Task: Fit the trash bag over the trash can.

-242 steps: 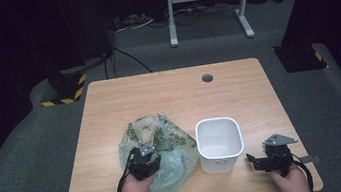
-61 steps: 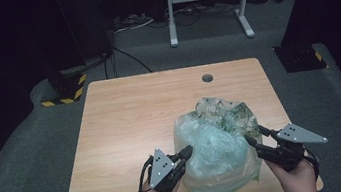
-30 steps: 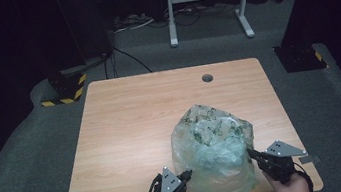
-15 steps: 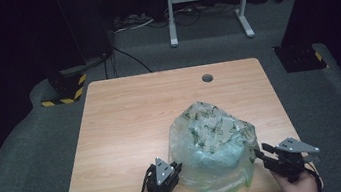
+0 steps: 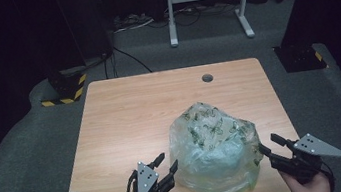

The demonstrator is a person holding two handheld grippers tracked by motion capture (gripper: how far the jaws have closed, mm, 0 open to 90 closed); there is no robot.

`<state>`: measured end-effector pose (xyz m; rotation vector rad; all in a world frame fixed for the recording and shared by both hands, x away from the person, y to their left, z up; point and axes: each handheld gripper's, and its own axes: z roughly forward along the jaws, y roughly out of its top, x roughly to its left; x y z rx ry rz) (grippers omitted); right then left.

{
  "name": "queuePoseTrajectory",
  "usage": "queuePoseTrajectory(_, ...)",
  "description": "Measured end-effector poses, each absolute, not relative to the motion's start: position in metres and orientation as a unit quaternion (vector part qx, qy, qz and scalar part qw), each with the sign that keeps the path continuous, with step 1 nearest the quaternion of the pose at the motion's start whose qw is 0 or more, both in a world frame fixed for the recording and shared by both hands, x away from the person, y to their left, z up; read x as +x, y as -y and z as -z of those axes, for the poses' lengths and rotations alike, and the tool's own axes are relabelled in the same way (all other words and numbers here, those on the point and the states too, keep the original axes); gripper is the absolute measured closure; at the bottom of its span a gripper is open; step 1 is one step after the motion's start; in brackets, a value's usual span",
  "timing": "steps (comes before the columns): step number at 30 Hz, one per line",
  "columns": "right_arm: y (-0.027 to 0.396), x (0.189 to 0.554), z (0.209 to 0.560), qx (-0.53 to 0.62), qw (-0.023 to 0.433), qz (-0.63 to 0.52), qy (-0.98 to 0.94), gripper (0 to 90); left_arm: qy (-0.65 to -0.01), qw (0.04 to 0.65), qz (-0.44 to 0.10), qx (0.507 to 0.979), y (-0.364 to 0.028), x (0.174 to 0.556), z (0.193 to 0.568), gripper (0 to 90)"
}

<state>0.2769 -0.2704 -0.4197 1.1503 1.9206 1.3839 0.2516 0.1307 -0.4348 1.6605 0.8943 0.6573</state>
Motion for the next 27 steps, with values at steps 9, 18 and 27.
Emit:
queuePoseTrajectory(9, 0.240, 0.295, 0.410, 0.395, 0.229, -0.522, -0.720, 60.2, -0.309, 0.546, -0.233, 0.743, -0.096, 0.250, 0.438, 65.7)
queuePoseTrajectory(18, 0.238, 0.291, 0.436, 0.395, 0.230, -0.496, -0.738, 89.8, -0.315, 0.514, -0.195, 0.774, -0.093, 0.249, 0.474, 89.9)
queuePoseTrajectory(27, 0.246, 0.289, 0.468, 0.415, 0.209, -0.472, -0.749, 89.8, -0.323, 0.471, -0.176, 0.802, -0.085, 0.254, 0.503, 90.0)
